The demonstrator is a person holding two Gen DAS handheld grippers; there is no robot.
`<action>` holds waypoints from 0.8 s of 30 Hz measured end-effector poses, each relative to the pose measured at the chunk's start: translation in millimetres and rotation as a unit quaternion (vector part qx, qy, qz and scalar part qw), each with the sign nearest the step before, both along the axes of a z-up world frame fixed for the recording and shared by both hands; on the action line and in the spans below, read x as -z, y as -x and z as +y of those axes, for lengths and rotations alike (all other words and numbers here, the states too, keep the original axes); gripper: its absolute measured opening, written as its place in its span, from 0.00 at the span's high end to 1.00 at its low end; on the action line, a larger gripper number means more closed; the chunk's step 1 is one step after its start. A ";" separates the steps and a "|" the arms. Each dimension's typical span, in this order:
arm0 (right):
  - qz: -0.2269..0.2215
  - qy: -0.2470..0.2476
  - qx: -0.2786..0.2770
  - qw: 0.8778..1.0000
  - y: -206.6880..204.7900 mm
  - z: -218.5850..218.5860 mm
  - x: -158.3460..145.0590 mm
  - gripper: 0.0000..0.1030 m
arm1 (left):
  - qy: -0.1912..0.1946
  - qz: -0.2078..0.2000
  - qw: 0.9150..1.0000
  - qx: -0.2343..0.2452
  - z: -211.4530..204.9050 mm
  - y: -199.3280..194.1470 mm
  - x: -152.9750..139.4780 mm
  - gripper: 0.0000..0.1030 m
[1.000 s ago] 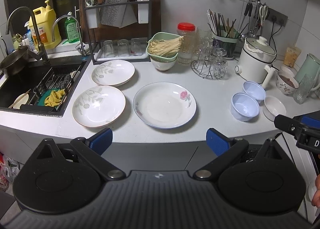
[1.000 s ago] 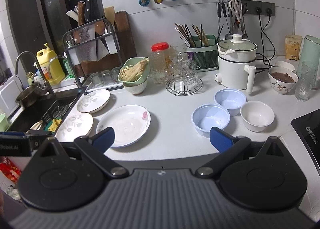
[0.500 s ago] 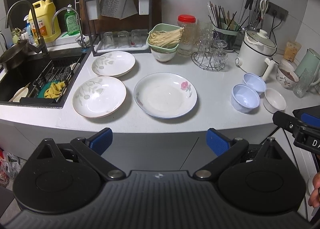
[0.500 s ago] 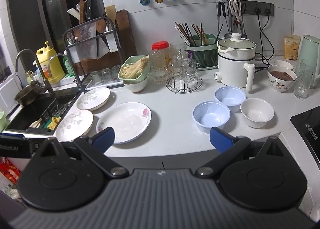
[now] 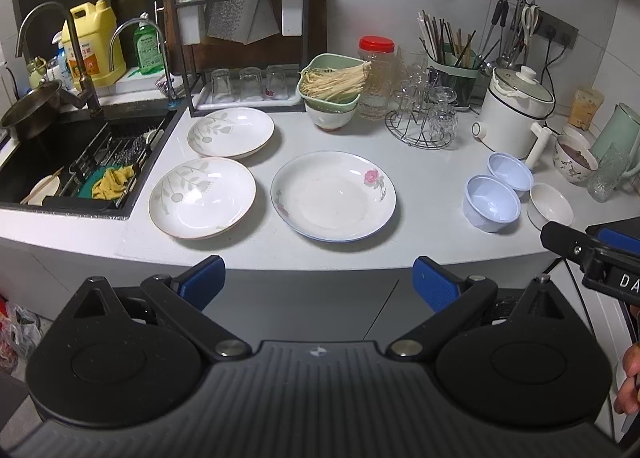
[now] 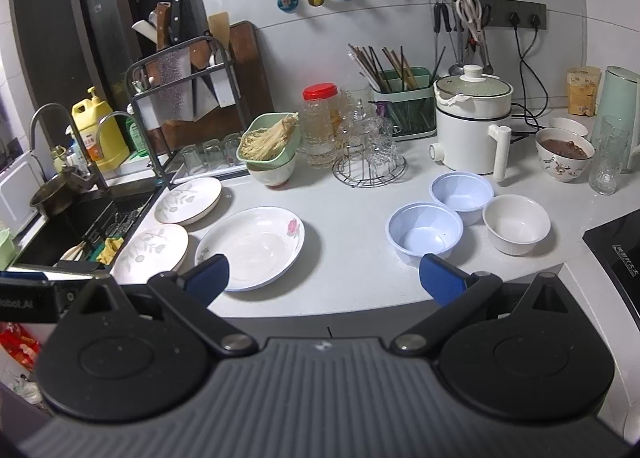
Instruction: Organize plates and bowls
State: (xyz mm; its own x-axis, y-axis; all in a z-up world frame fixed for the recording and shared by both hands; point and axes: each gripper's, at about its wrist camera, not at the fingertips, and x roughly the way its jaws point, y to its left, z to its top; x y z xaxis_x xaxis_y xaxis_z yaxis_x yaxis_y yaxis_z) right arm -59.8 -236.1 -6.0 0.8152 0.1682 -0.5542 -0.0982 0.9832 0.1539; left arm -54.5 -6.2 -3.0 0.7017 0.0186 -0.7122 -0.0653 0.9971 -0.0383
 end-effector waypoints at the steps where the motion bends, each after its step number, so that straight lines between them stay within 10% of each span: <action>1: 0.000 0.001 -0.003 1.000 0.0 0.6 -0.1 0.00 | 0.002 0.000 1.000 0.000 0.8 0.6 0.7 0.02; 24: 0.003 -0.002 -0.021 1.000 -5.9 5.2 2.7 0.00 | -0.006 0.006 1.000 -0.013 2.1 4.5 0.0 0.02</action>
